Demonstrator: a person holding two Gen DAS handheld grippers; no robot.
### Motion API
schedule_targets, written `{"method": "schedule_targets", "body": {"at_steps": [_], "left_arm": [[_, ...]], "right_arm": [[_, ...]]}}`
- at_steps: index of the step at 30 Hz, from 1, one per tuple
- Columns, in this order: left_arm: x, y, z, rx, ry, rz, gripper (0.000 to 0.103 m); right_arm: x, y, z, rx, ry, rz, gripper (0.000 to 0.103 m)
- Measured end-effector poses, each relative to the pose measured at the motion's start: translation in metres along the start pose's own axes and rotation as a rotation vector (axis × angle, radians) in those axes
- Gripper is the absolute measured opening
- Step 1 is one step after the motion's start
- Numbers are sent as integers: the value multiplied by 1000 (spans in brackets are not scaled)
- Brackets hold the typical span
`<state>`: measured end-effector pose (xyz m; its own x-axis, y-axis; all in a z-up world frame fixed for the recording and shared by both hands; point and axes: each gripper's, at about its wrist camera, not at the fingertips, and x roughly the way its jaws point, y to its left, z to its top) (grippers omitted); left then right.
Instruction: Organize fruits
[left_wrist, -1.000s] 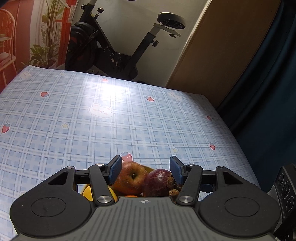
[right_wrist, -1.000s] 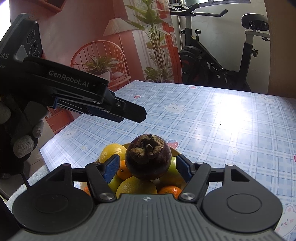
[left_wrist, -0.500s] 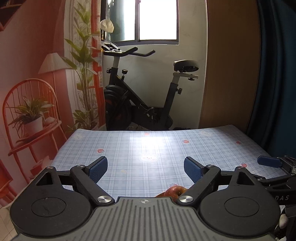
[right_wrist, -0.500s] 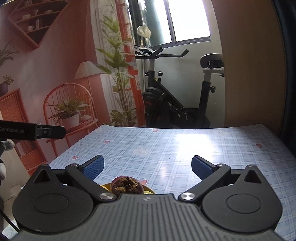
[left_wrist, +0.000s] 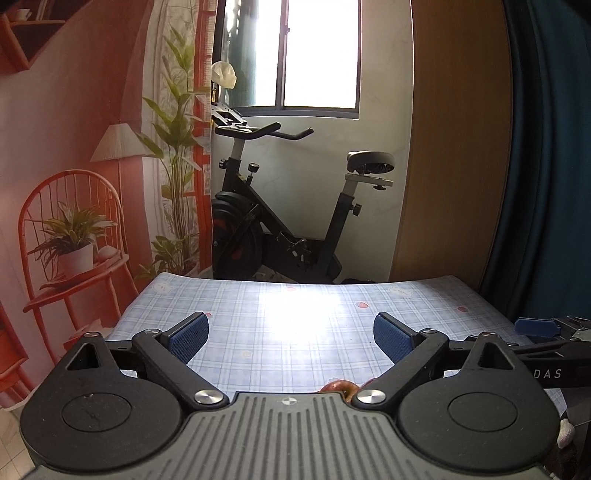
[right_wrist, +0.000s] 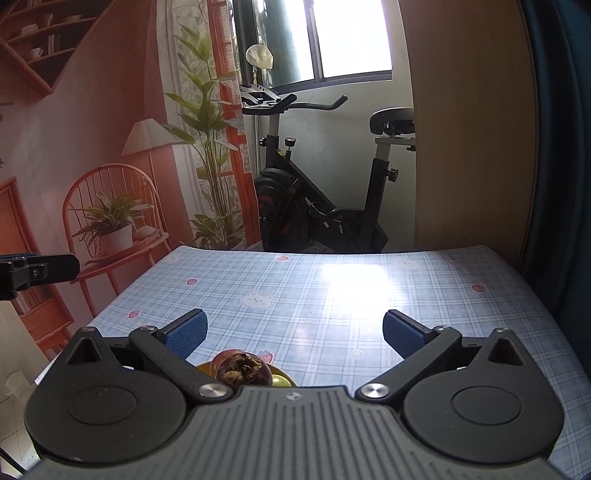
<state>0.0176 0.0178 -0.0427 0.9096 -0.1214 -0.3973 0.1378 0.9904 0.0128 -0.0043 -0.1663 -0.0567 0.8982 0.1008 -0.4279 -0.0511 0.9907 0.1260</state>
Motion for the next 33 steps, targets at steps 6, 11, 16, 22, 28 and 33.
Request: {"method": "schedule_targets", "body": {"at_steps": [6, 11, 16, 22, 28, 33], "left_arm": [[-11, -2, 1, -7, -9, 15, 98], [-16, -4, 1, -16, -15, 30, 101], [-15, -5, 3, -25, -5, 26, 103], [-15, -3, 4, -27, -7, 31, 103], [-17, -5, 4, -18, -12, 37, 103], [-18, -7, 4, -20, -15, 48, 103]], "right_arm": [[-11, 4, 4, -6, -18, -24, 103], [-19, 5, 10, -13, -31, -28, 103], [-25, 5, 14, -14, -43, -32, 103], [-26, 6, 14, -19, -47, -43, 103], [-29, 6, 13, -15, -51, -45, 103], [-29, 5, 14, -10, -46, -45, 103]]}}
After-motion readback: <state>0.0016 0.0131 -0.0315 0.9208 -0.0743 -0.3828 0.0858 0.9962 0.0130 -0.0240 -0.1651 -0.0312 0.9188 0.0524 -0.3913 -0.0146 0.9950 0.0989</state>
